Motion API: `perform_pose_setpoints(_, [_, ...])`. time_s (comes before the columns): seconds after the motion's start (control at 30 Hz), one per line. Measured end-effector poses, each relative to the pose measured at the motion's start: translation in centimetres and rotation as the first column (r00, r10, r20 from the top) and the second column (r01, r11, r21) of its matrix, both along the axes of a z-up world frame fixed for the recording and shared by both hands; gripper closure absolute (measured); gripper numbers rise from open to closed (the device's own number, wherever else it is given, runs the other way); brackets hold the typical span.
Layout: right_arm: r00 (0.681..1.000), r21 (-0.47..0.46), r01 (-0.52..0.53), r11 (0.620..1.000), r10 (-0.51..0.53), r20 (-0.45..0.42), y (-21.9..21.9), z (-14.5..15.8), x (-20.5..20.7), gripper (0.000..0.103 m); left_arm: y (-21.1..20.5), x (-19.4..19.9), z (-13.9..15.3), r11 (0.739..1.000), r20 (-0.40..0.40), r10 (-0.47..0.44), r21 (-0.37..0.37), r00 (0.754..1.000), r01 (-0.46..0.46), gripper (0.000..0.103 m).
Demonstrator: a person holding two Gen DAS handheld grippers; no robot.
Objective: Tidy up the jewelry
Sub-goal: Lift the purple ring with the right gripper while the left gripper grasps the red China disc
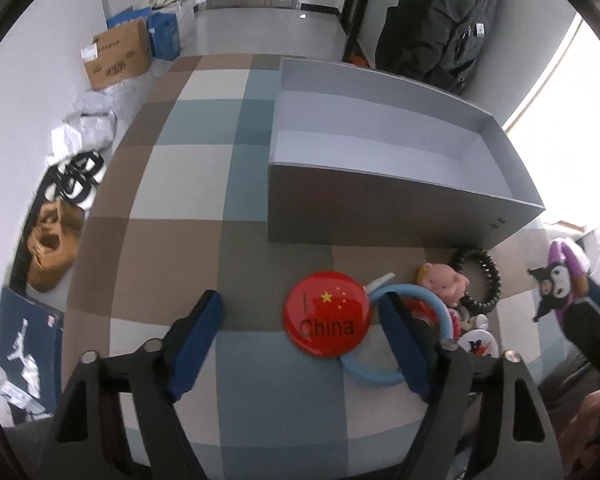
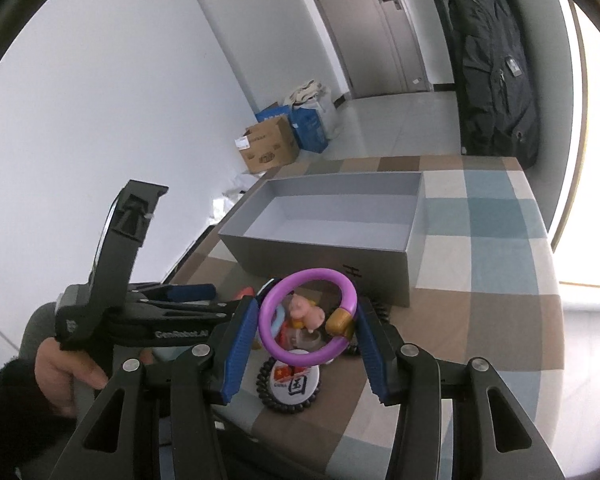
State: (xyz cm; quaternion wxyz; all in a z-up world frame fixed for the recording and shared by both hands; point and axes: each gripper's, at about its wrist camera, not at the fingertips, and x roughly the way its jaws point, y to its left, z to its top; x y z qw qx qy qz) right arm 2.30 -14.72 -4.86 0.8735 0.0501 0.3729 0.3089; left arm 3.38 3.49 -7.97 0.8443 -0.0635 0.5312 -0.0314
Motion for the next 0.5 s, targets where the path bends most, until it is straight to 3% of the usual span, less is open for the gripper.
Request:
perform_pose_setpoints(0.07, [1.0,0.006,0.001,1.0,-0.001,0.001,-0.06,0.08,-0.04,0.055,0.13,-0.18,0.06,1.0,0.01,-0.01,-0.014,1.0,0.01,0.043])
perform_pose_setpoints(0.23, [1.0,0.017,0.002,1.0,-0.002,0.001,-0.25,0.15,-0.01,0.055,0.04,-0.3,0.21,0.998,0.019,-0.033,-0.048,0.999,0.034,0.066])
perform_pose_setpoints(0.5, [1.0,0.019,0.004,1.0,-0.004,-0.001,-0.29,0.2,0.08,0.055,0.87,-0.02,0.25,0.988,0.002,-0.006,-0.151,1.0,0.006,0.066])
